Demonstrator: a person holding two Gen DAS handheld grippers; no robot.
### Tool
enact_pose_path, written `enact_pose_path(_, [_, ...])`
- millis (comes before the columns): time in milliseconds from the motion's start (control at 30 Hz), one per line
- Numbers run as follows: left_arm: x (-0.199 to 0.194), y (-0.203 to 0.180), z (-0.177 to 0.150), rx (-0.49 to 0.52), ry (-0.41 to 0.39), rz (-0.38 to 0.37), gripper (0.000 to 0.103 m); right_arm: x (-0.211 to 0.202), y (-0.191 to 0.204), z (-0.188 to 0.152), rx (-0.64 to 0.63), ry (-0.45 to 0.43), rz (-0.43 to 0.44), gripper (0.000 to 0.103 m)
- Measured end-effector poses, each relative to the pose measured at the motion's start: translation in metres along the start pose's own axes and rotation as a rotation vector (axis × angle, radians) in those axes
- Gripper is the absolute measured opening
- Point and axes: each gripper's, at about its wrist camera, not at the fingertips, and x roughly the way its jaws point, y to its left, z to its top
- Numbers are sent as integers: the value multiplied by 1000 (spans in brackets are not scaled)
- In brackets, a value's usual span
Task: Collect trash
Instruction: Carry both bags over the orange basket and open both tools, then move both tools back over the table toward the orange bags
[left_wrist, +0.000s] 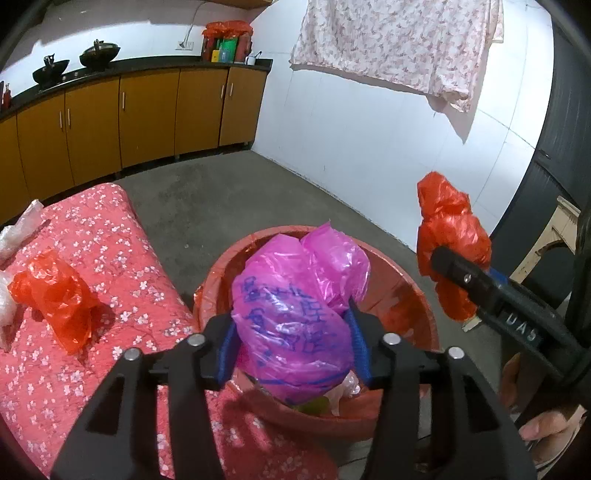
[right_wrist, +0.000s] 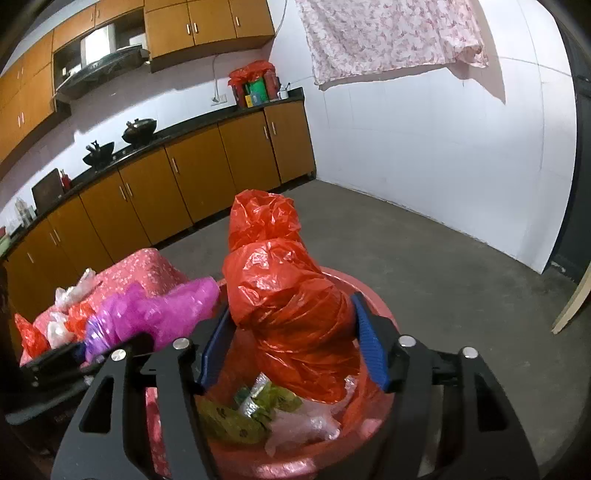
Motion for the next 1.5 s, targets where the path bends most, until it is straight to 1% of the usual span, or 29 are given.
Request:
enact_pose_path(67, [2, 3, -1, -8, 1, 2, 66, 2, -1, 0, 5, 1, 4, 69])
enact_pose_path(133, [2, 7, -3, -17, -1, 11, 73, 1, -2, -3, 12, 0, 7, 76])
enact_pose_path(267, [-1, 22, -4, -53, 3, 23, 79, -1, -7, -3, 42, -6, -4, 89])
enact_pose_path(367, [-9, 33, -4, -74, -12, 42, 84, -3, -9, -5, 54, -15, -25, 94])
enact_pose_path(467, [-19, 44, -6, -84, -31, 72, 88, -2, -5, -5, 49, -15, -32, 96])
enact_pose_path(633, [-35, 62, -10, -98, -46, 125, 90, 0, 8, -4, 25, -10, -23, 97])
enact_pose_path(867, [-58, 89, -15, -132, -71, 178, 92, 3, 34, -4, -23, -5, 13, 97])
enact_pose_path(1000, [-76, 108, -23, -140, -88, 223, 92, 6, 58, -4, -67, 5, 49, 97])
enact_pose_path(1133, [-105, 137, -33, -141, -120, 317, 92, 11, 88, -4, -114, 14, 104, 97])
enact_pose_path(1200, [-121, 155, -37, -152, -133, 370, 94, 15, 105, -4, -143, 20, 140, 97])
enact_pose_path(1267, [-142, 180, -43, -176, -148, 446, 95, 20, 123, -5, -173, 30, 172, 97])
enact_pose_path(1400, [-176, 233, -52, -247, -168, 600, 97, 35, 167, -10, -246, 62, 246, 97])
enact_pose_path(1500, [-194, 269, -55, -324, -182, 674, 98, 48, 203, -19, -317, 86, 288, 97])
